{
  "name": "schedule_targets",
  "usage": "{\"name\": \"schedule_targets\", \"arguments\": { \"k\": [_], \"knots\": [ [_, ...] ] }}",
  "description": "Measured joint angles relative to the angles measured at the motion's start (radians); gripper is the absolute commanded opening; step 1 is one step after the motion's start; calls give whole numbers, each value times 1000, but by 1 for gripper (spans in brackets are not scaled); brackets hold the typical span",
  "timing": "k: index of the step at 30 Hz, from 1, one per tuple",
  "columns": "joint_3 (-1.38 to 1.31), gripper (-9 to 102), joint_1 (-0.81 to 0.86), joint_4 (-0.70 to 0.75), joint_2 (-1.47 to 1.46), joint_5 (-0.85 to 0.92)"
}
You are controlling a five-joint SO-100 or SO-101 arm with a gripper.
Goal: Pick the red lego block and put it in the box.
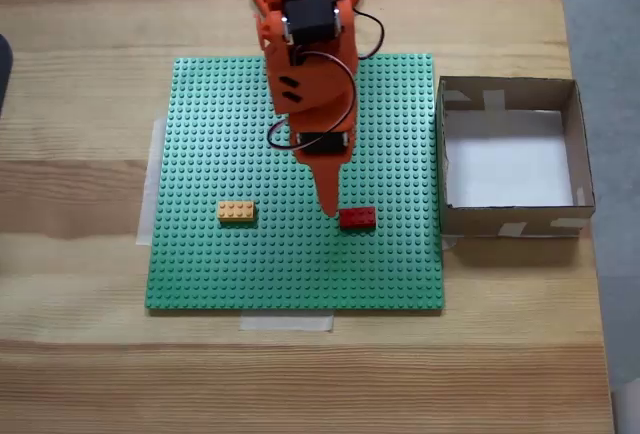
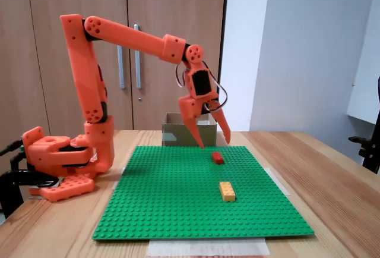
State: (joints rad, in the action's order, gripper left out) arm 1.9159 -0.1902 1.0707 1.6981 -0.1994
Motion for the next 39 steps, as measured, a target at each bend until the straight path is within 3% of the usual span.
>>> {"name": "schedule_targets", "arguments": {
  "k": [10,39],
  "knots": [
    [-25,33,-12,8,-58,46],
    [-63,26,-101,-55,-204,63]
  ]
}}
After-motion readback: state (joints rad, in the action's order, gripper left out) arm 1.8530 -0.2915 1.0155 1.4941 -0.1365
